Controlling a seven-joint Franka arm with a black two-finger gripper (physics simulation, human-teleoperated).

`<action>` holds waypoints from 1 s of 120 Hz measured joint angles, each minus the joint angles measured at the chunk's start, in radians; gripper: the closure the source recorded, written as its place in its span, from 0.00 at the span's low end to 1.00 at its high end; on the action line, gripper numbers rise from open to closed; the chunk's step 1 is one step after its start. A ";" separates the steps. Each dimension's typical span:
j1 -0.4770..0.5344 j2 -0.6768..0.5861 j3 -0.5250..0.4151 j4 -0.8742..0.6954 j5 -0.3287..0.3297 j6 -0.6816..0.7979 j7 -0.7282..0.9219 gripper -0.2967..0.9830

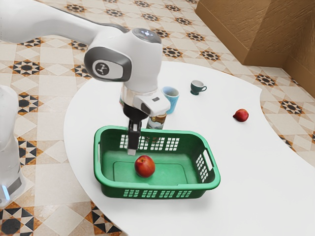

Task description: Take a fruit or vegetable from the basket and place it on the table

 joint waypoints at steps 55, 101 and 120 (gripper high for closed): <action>0.003 0.125 0.031 0.003 0.013 0.079 0.004 0.23; 0.003 0.210 0.040 0.007 0.024 0.124 0.013 0.23; 0.003 0.218 0.045 0.008 0.025 0.137 0.017 0.23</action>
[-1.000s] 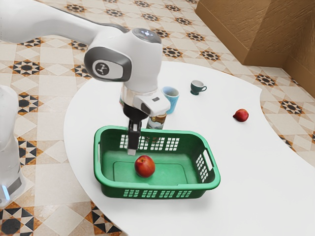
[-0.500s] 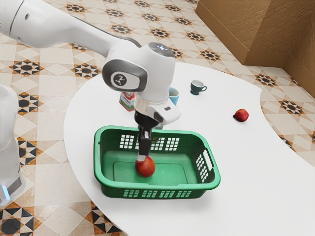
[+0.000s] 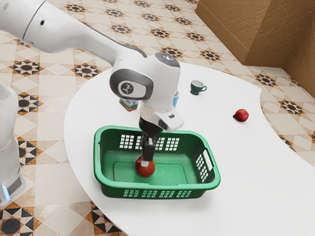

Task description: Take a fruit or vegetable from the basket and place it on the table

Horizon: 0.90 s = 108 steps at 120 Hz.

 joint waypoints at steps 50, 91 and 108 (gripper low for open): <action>0.000 0.028 0.020 -0.004 0.011 0.018 0.008 0.23; -0.004 0.101 0.012 0.000 0.012 0.052 0.010 0.23; -0.005 0.128 0.010 0.000 0.012 0.067 0.011 0.23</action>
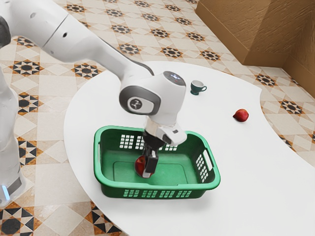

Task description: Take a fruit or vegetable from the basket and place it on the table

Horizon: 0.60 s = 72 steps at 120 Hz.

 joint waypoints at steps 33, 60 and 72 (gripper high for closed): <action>0.001 0.028 0.002 0.003 -0.001 0.019 0.000 0.41; 0.001 0.008 0.004 0.016 0.008 0.020 -0.006 0.50; 0.001 0.002 0.004 0.064 0.010 0.007 -0.009 0.50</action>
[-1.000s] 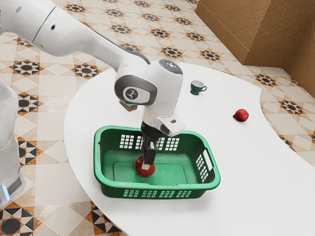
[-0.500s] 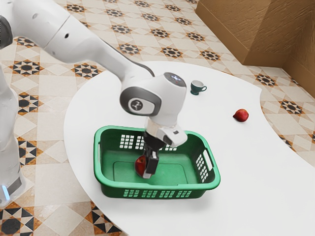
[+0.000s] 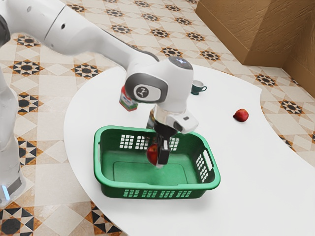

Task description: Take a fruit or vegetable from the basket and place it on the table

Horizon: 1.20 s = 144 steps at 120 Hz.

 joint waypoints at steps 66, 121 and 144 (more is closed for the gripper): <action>-0.012 0.638 -0.008 1.137 0.175 -0.317 0.013 0.50; -0.124 1.024 -0.026 1.495 0.274 -0.201 0.036 0.46; -0.115 1.036 -0.034 1.489 0.274 -0.125 0.050 0.29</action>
